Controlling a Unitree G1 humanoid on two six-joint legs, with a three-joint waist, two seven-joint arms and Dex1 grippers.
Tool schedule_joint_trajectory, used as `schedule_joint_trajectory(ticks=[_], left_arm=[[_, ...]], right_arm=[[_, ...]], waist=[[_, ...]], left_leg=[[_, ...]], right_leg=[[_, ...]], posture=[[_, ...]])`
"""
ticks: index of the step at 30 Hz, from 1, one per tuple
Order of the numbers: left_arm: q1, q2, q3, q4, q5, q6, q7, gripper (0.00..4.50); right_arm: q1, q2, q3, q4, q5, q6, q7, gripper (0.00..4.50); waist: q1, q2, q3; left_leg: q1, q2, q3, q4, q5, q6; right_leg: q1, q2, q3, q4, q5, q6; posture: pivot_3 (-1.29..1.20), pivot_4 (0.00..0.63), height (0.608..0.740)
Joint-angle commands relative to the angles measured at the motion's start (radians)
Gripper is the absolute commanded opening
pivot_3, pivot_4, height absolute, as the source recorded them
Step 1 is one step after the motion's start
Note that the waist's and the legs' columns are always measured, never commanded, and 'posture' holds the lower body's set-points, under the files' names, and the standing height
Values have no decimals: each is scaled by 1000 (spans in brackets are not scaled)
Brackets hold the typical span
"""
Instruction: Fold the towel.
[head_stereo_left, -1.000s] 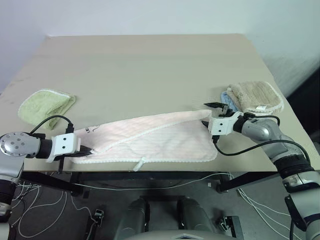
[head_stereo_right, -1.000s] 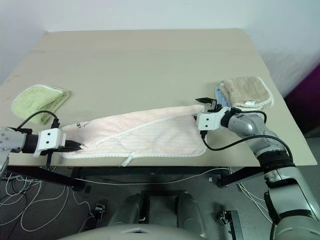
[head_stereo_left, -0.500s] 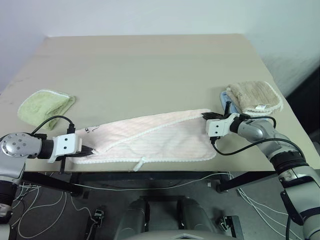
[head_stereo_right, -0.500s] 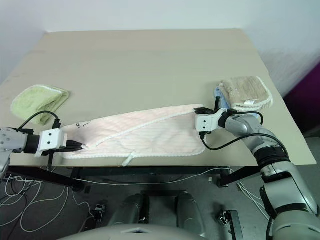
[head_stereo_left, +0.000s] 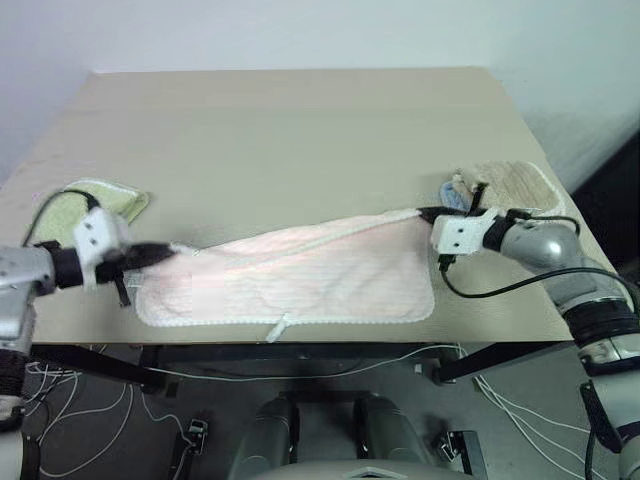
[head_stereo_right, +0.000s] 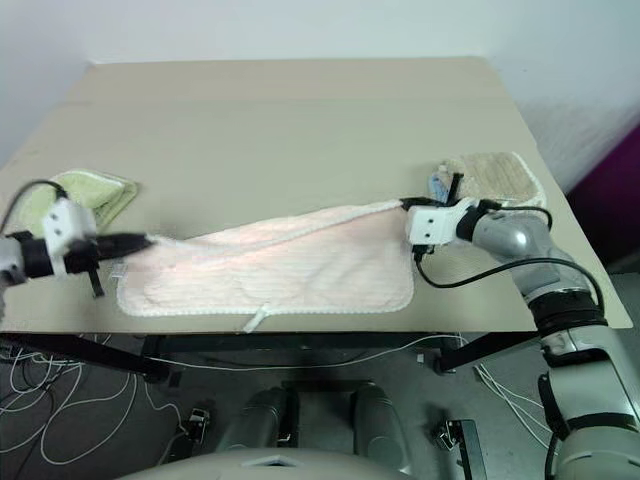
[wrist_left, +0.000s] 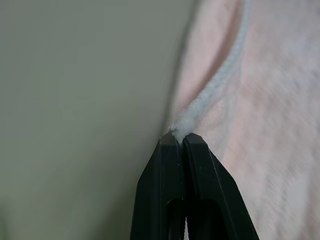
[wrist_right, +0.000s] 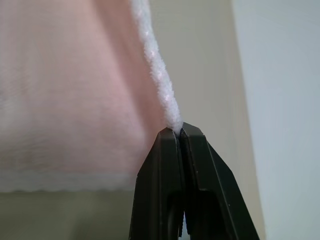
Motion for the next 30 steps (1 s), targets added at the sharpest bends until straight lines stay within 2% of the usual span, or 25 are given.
schedule_joint_trajectory(ticks=[1,6,10,15,18,21,24,30], left_arm=[[-50,2,82,-8,-44,44,60,0],[-170,-29,97,67,-16,34,172,0],[-334,-65,85,160,6,28,270,0],[-487,-81,86,257,31,4,331,0],[-518,-66,89,282,40,-18,320,0],[-462,-42,110,245,14,-1,262,0],[-295,-1,151,147,-54,68,137,0],[106,82,211,-40,-90,167,-30,0]], right_arm=[[-54,-31,-72,-59,97,63,69,45],[-175,-41,-89,26,110,73,110,45],[-346,-18,-76,175,80,71,86,45],[-469,-18,-70,283,65,28,85,45],[-490,-35,-95,275,107,27,125,45],[-439,-60,-130,201,180,58,193,45],[-299,-96,-176,37,293,162,292,45],[150,-207,-236,-411,535,486,493,45]], waist=[[0,0,0],[1,0,0],[3,0,0],[0,0,0],[-2,0,0],[-4,0,0],[-3,0,0],[3,0,0]], left_leg=[[0,0,0,0,0,0],[0,0,0,0,0,0],[-1,-1,0,0,0,0],[-2,-1,0,0,0,0],[-3,-1,1,0,0,0],[-3,-1,1,0,0,0],[-2,0,1,-1,0,0],[-3,0,1,0,0,0]], right_leg=[[0,0,0,0,0,0],[0,0,0,0,0,0],[-1,-1,0,0,0,0],[-2,-1,0,-1,0,0],[-3,-1,0,0,0,0],[-3,0,1,0,0,0],[-3,-1,1,0,0,0],[-2,-3,2,-1,0,0]], posture=[[0,150,740],[0,150,740],[0,150,740],[0,150,740],[0,150,740],[0,150,740],[0,150,740],[0,150,740]])
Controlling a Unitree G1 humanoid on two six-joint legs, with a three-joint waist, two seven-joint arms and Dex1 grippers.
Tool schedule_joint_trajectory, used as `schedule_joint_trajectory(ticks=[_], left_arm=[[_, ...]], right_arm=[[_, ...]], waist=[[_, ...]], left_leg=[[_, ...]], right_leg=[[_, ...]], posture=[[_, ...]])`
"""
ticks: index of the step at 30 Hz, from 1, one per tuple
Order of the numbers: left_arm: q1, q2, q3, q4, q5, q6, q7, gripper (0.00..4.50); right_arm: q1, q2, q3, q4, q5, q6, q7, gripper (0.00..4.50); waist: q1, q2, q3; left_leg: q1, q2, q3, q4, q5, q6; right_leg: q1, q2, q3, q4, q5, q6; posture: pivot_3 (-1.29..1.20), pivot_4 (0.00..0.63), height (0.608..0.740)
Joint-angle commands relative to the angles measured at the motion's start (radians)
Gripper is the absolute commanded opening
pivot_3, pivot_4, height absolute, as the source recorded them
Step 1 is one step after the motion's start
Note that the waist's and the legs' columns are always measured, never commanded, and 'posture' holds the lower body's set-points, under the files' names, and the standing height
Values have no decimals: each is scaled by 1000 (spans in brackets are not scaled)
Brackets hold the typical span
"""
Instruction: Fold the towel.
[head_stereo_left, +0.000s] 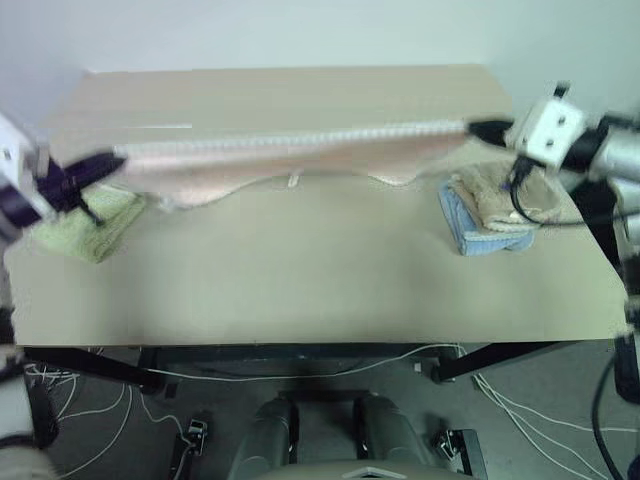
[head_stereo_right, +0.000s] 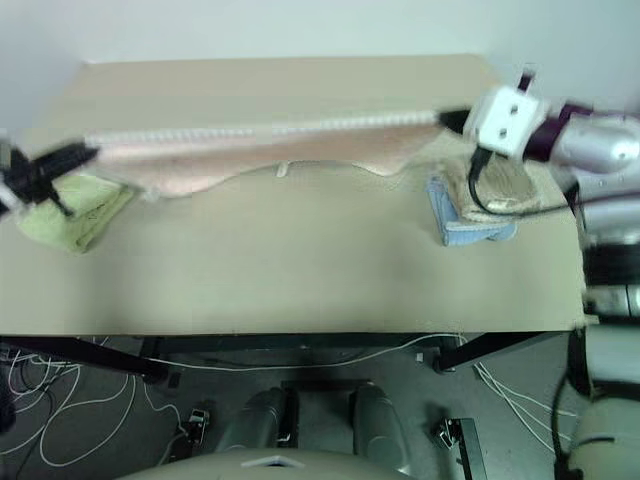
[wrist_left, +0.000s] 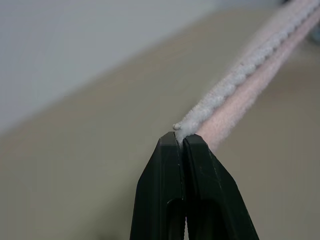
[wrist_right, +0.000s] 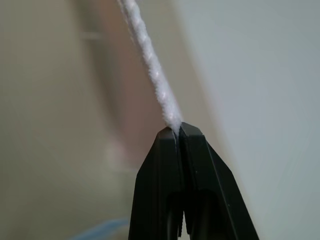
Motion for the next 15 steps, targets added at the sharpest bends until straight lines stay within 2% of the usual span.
schedule_joint_trajectory(ticks=[1,4,6,15], left_arm=[[134,71,89,-101,-26,59,-60,0],[211,91,116,-147,-40,119,-74,0],[249,102,127,-175,-46,153,-86,0],[408,97,163,-288,-44,215,-106,0]], right_arm=[[179,-95,-90,-227,134,197,87,45],[334,-161,-134,-351,186,309,136,45],[387,-184,-161,-394,217,364,153,45],[465,-207,-214,-457,257,458,203,45]], waist=[[5,0,0],[17,0,0],[22,0,0],[25,0,0]], left_leg=[[0,0,0,0,0,0],[1,0,0,0,0,0],[2,0,0,1,0,0],[2,0,0,-1,-1,1]], right_leg=[[0,0,0,0,0,0],[2,-1,0,0,0,0],[3,-1,0,0,0,0],[3,-2,0,-2,0,0]], posture=[[0,150,740],[0,150,740],[0,150,740],[0,150,740]])
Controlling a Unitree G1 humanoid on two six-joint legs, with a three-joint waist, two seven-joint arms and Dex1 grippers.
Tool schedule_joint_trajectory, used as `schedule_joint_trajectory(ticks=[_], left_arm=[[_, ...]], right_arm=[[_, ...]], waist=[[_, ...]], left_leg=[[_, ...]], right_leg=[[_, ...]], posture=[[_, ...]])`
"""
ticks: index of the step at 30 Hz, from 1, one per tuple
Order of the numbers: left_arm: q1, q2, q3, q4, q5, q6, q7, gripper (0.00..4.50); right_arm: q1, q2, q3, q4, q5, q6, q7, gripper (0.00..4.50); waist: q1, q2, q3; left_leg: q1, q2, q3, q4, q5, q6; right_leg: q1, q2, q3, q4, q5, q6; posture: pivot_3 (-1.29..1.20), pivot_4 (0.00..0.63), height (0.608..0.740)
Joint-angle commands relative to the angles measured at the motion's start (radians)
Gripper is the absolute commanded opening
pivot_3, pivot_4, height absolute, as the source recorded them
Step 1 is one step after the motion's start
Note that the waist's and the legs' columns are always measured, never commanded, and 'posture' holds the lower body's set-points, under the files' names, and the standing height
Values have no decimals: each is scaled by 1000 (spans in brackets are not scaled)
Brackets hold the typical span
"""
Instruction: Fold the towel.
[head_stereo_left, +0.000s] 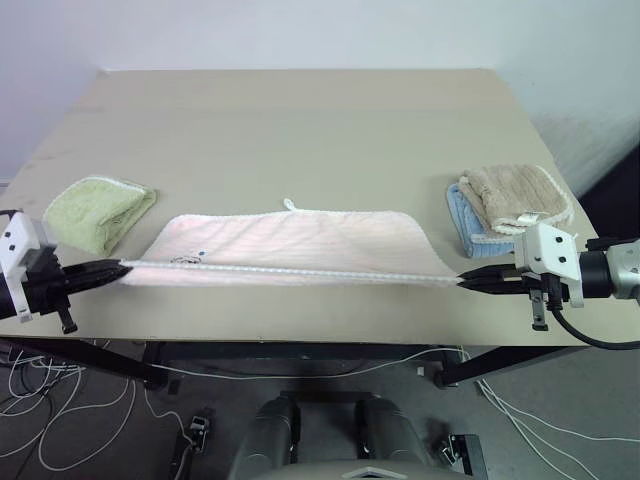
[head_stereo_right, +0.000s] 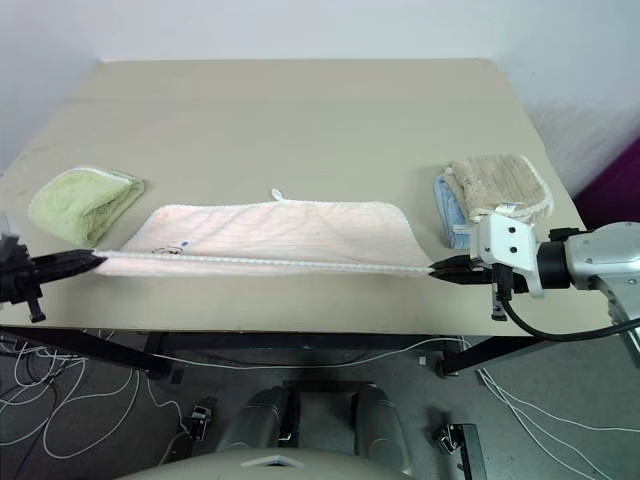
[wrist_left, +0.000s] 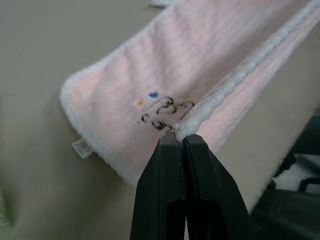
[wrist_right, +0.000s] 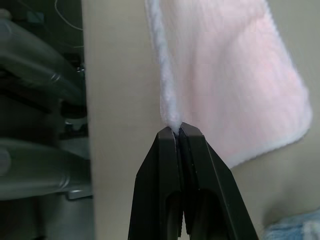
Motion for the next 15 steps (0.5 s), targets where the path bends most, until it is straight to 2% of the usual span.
schedule_joint_trajectory(ticks=[1,7,15], left_arm=[[25,15,51,-20,14,-3,7,0],[-94,-15,-25,68,88,-77,93,0],[-351,-78,-175,297,231,-253,192,0]], right_arm=[[3,-16,-36,-18,6,15,14,45],[-133,44,73,60,-67,-9,-18,45],[-431,197,245,378,-270,-152,-82,45]], waist=[[2,0,0],[3,0,0],[1,0,0]], left_leg=[[0,0,0,0,0,0],[0,0,0,0,0,0],[-1,-1,0,1,0,0]], right_leg=[[0,0,0,0,0,0],[0,0,0,-1,0,0],[-2,1,-1,1,0,0]], posture=[[0,150,740],[0,150,740],[0,150,740]])
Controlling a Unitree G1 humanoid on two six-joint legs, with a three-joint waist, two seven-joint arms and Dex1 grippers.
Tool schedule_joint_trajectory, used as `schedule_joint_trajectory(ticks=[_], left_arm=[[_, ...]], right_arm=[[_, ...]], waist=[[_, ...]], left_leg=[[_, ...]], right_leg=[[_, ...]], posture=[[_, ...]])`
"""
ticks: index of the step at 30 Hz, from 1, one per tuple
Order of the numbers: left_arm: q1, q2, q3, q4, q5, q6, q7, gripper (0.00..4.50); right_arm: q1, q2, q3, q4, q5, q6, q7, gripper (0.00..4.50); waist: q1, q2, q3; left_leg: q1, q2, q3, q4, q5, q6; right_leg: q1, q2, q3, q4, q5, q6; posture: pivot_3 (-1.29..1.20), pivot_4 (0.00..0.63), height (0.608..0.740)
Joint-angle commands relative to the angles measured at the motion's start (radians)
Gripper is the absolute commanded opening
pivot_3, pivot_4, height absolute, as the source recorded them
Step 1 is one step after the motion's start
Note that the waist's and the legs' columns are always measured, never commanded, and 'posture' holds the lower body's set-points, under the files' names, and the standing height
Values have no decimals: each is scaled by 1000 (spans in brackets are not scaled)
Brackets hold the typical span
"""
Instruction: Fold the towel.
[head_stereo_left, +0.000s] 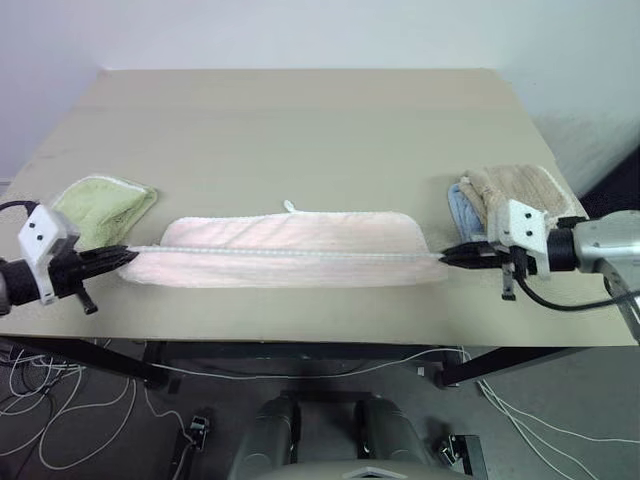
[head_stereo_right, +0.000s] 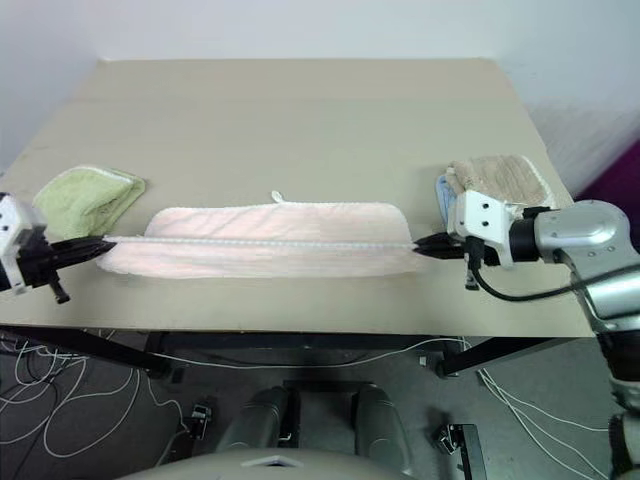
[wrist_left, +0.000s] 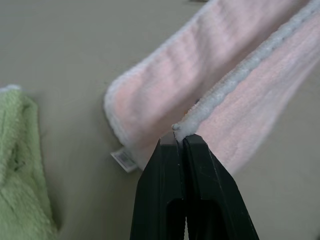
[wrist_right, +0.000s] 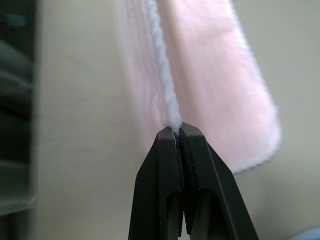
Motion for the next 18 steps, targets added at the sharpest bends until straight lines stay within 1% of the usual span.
schedule_joint_trajectory(ticks=[1,4,9,14,18], left_arm=[[-91,-6,-35,105,77,-96,61,0],[-206,-42,-99,217,139,-164,108,0],[-332,-79,-169,375,219,-263,162,0],[-441,-110,-243,543,319,-364,240,0],[-492,-123,-281,625,367,-427,269,0]], right_arm=[[-98,43,37,152,-106,-93,-42,45],[-208,108,81,325,-184,-189,-79,45],[-338,189,122,562,-272,-321,-127,45],[-418,254,148,764,-339,-431,-168,45],[-455,281,152,861,-367,-486,-190,45]], waist=[[0,0,0],[-1,0,0],[-2,0,0],[-3,0,0],[-4,0,0]], left_leg=[[0,0,0,0,0,0],[-1,-1,0,0,0,0],[-1,-1,0,1,0,0],[-1,-2,0,1,0,0],[-1,-2,0,1,1,0]], right_leg=[[0,0,0,0,0,0],[-1,1,0,0,0,0],[-2,2,0,2,0,0],[-2,3,0,2,0,0],[-2,3,0,3,0,0]], posture=[[0,150,740],[0,150,740],[0,150,740],[0,150,740],[0,150,740]])
